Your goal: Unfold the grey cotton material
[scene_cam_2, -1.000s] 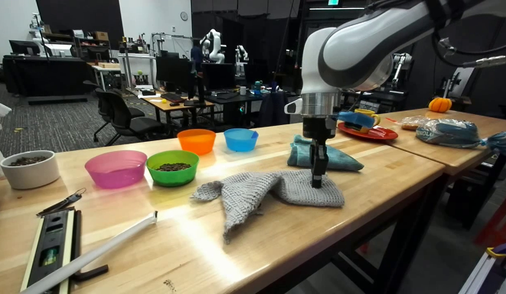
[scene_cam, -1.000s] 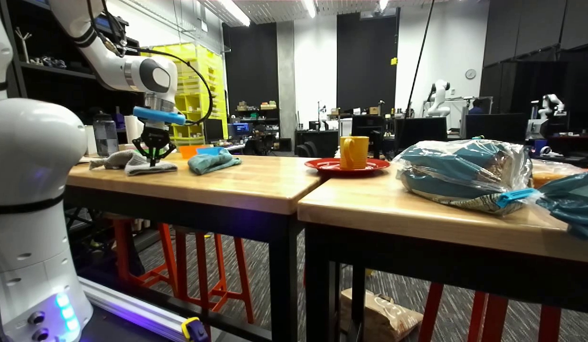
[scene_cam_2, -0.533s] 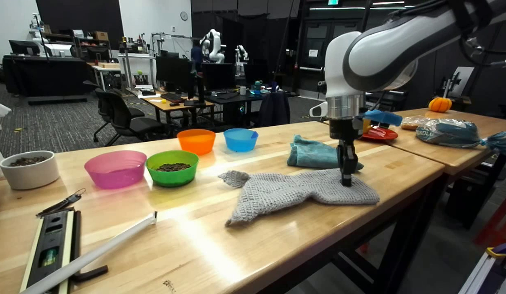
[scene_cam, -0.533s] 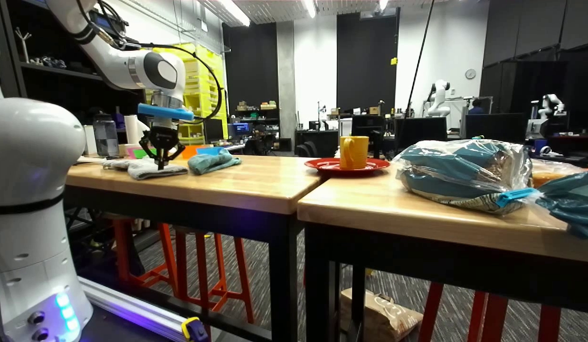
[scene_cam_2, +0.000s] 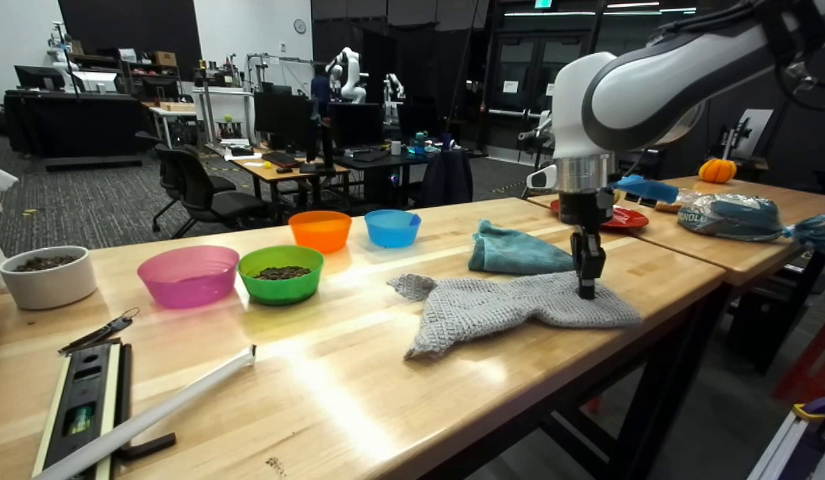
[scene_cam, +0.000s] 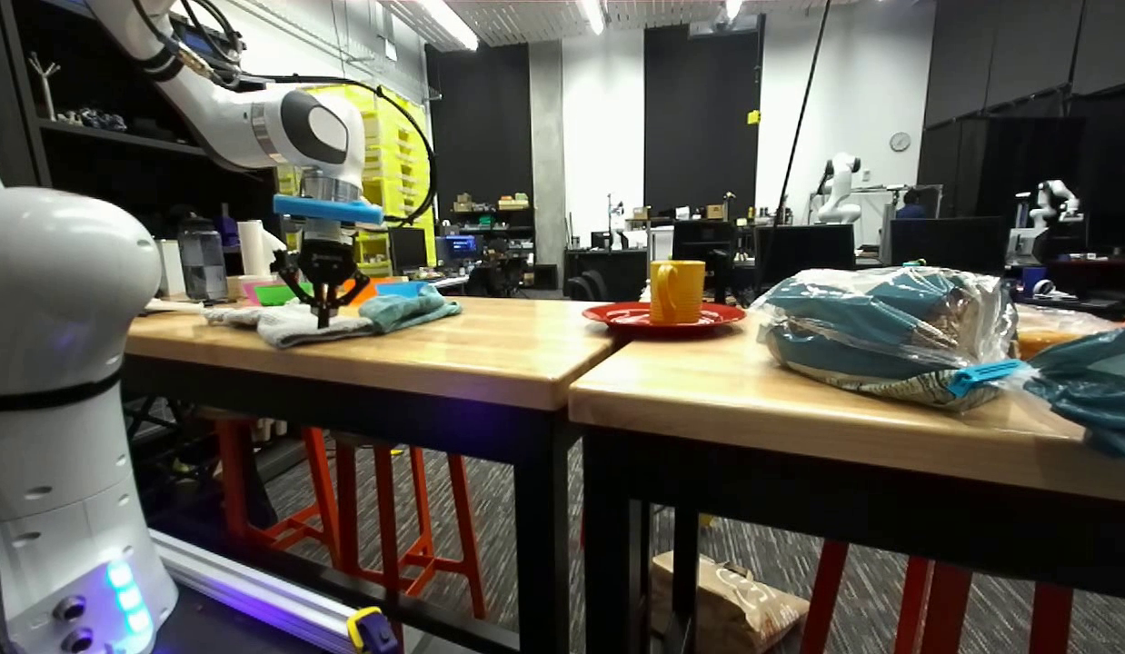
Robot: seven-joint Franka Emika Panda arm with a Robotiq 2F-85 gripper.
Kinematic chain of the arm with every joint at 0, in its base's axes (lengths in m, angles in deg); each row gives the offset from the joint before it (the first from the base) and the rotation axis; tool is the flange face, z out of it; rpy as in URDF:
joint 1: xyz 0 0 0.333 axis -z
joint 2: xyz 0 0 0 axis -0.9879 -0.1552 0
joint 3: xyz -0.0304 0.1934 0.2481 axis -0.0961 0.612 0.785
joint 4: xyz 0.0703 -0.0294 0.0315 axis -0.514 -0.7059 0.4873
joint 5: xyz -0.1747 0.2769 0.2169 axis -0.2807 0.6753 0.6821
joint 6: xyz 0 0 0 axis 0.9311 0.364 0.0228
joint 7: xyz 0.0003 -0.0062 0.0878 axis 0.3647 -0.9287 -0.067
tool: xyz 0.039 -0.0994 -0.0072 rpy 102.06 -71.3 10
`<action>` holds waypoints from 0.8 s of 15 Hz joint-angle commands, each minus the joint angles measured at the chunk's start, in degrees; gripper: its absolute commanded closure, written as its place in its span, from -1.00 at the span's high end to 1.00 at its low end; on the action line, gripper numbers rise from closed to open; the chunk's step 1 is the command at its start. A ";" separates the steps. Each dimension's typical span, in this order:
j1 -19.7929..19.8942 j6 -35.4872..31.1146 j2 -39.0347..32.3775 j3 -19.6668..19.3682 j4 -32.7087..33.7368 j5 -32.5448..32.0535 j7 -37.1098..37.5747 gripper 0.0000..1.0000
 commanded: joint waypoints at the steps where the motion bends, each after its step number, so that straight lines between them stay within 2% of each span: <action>1: -0.33 -1.36 3.65 0.00 -0.95 -0.94 0.24 -0.46; 3: -0.72 -2.05 4.74 0.14 -0.36 -0.63 0.44 -0.26; 10: -3.81 -7.43 4.89 1.29 2.99 0.51 0.81 0.71; 12: -4.87 -9.58 3.72 1.76 4.08 0.31 0.36 -0.09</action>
